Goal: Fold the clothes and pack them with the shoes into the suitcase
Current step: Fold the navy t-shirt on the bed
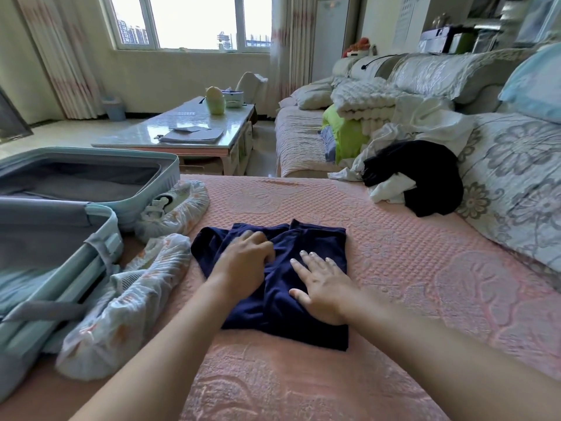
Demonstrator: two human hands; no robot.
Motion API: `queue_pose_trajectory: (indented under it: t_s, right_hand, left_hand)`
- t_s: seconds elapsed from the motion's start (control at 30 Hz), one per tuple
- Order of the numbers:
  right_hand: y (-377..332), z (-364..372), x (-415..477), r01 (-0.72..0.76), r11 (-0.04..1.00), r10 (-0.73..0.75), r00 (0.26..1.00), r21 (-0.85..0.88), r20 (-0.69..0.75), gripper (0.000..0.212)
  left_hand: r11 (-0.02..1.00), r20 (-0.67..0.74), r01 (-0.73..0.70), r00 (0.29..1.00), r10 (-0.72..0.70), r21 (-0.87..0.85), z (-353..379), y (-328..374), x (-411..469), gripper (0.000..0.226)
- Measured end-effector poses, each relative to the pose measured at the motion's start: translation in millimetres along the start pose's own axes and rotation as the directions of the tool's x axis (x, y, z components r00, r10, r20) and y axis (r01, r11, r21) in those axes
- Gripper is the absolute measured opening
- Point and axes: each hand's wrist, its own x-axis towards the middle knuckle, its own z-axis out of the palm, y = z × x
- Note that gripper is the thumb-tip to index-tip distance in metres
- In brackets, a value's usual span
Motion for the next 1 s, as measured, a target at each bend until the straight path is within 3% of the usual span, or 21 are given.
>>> queue_pose_trajectory:
  t_s: [0.03,0.07,0.13,0.2,0.27,0.33,0.43,0.53,0.6,0.7,0.87,1.0]
  right_hand:
    - [-3.2,3.4,-5.5,-0.001,1.0,0.001,1.0,0.007,0.009,0.073]
    - [-6.1,8.6,-11.5,-0.016,1.0,0.015,1.0,0.018,0.024,0.075]
    - [-9.1,20.6,-22.1,-0.062,0.998,0.061,0.997,0.028,0.041,0.079]
    - [-5.6,27.2,-30.0,-0.097,0.994,0.096,0.995,0.041,0.037,0.084]
    - [3.9,23.8,-33.3,-0.084,0.991,0.081,0.996,0.105,0.035,0.079]
    - [18.2,14.8,-30.6,-0.04,0.976,0.041,0.999,0.213,0.002,0.064]
    - [48.9,-0.4,-19.6,-0.036,0.955,0.081,0.986,0.294,-0.144,0.059]
    - [80.3,-9.4,-6.9,-0.138,0.984,0.159,0.963,0.112,-0.215,0.069]
    - [97.4,-10.5,3.4,-0.174,0.985,0.166,0.965,-0.019,-0.203,0.074]
    - [114.5,-9.8,23.1,-0.113,0.993,0.104,0.976,-0.036,-0.19,0.08]
    - [114.8,-5.9,55.4,0.111,0.988,-0.13,0.975,-0.109,-0.182,0.052]
    - [122.7,-16.9,50.4,0.158,0.987,-0.161,0.955,-0.032,-0.249,0.042]
  left_hand:
    - [0.998,0.006,-0.058,0.998,0.058,-0.008,6.7,10.7,0.3,0.027]
    - [0.999,0.102,-0.052,0.993,0.052,-0.004,15.3,20.6,-2.3,0.036]
    - [0.994,0.404,0.072,0.909,-0.1,0.084,32.1,32.4,-16.3,0.054]
    - [0.976,0.538,0.14,0.817,-0.209,0.167,38.9,32.6,-26.4,0.059]
    - [0.967,0.532,0.159,0.811,-0.244,0.202,33.3,35.2,-26.9,0.061]
    - [0.967,0.461,0.073,0.868,-0.183,0.246,24.4,43.7,-23.6,0.062]
    - [0.998,0.367,-0.052,0.93,0.04,0.023,18.9,67.4,-20.1,0.064]
    - [0.981,0.415,-0.096,0.896,0.159,-0.168,13.3,96.7,-14.7,0.066]
    - [0.983,0.446,-0.148,0.876,0.183,-0.112,17.8,110.4,-11.8,0.068]
    - [0.99,0.515,-0.129,0.846,0.14,-0.057,24.4,118.4,-2.8,0.071]
    - [0.99,0.541,-0.125,0.829,0.14,-0.066,22.4,122.7,23.5,0.03]
    - [0.977,0.621,0.045,0.778,0.097,-0.209,17.5,123.0,38.5,0.015]
